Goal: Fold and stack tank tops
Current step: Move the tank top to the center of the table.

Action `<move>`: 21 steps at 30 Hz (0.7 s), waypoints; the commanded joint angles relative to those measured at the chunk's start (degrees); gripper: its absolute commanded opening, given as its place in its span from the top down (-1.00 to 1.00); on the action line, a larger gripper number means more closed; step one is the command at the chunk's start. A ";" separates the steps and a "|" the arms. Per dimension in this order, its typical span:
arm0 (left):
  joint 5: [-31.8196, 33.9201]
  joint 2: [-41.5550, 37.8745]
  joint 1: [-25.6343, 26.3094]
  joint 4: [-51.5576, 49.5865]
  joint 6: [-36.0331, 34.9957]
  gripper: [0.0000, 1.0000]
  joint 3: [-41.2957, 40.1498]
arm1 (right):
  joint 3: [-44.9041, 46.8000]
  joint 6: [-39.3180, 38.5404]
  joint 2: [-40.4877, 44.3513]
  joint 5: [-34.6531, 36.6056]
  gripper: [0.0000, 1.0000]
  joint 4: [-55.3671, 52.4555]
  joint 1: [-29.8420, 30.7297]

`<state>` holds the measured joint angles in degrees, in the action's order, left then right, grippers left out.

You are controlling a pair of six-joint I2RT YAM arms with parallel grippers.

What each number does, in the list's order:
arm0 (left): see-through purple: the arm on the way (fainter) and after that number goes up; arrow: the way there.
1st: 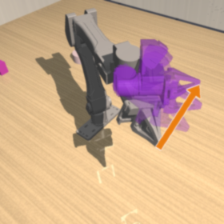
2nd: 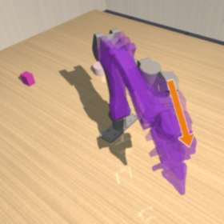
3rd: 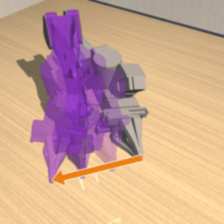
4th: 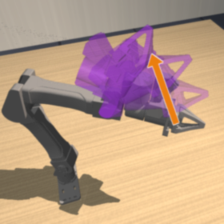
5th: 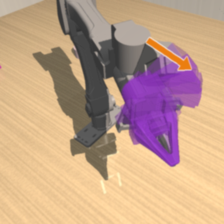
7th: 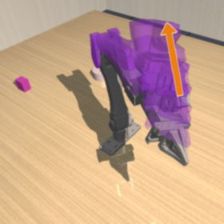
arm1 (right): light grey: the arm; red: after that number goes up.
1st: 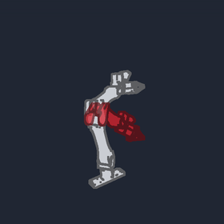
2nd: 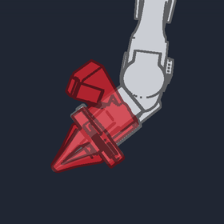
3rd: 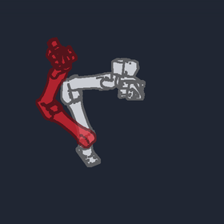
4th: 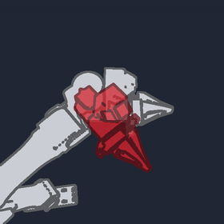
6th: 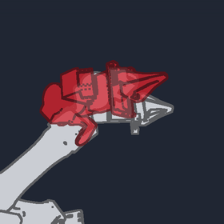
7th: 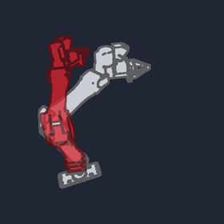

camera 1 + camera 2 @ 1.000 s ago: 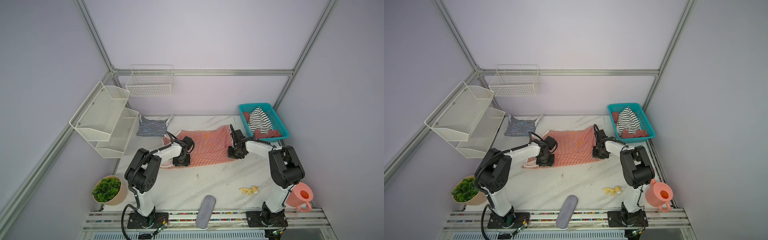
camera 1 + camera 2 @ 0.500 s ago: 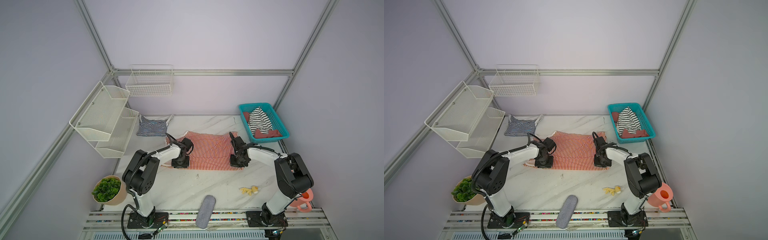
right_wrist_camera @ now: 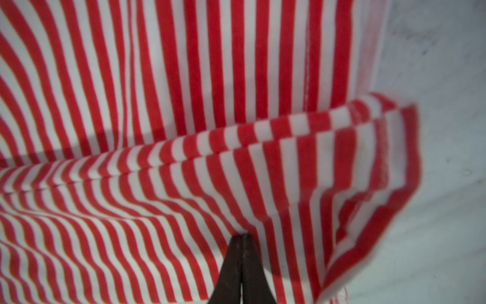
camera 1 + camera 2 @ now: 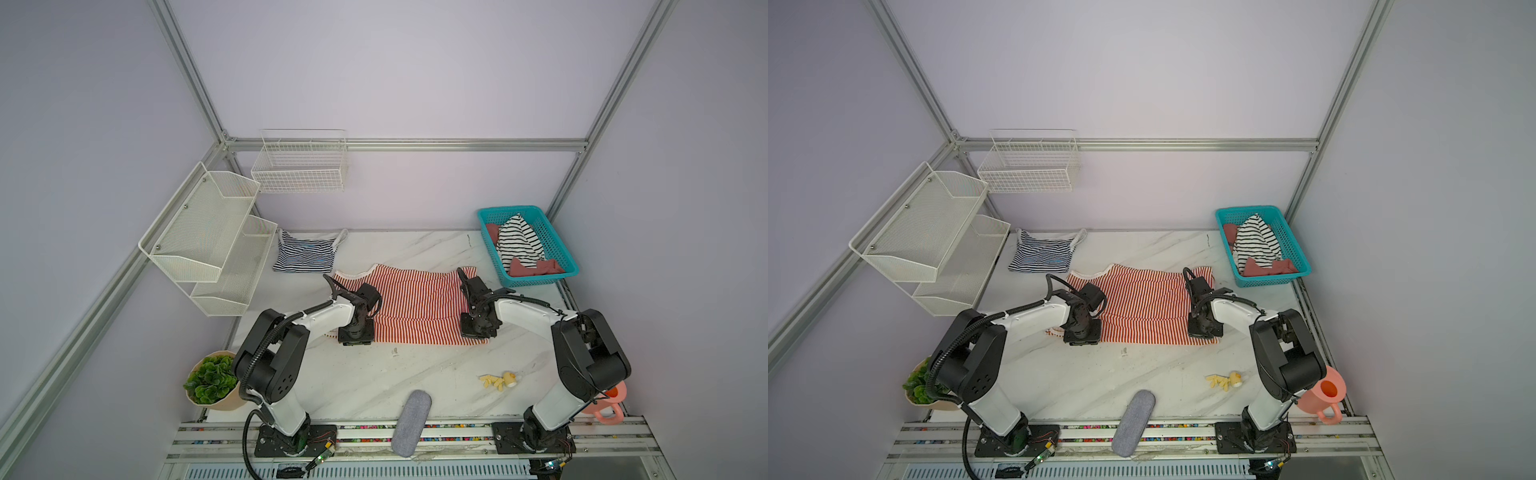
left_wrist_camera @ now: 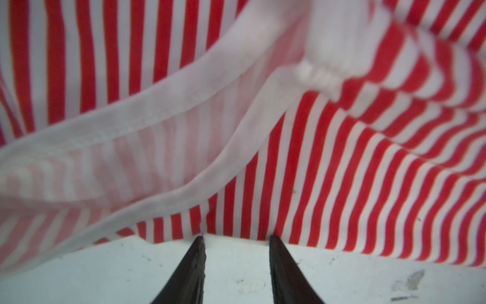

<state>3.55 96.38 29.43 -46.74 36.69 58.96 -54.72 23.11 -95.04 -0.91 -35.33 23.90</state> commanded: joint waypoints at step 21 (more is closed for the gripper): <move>3.13 19.68 -5.85 -7.96 -6.39 0.12 47.95 | -24.71 -5.12 -7.55 3.06 0.24 -5.84 -0.82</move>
<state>6.02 113.60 25.87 -53.04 33.10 96.25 -75.55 20.25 -99.04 -0.38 -38.83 23.81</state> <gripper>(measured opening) 0.437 0.374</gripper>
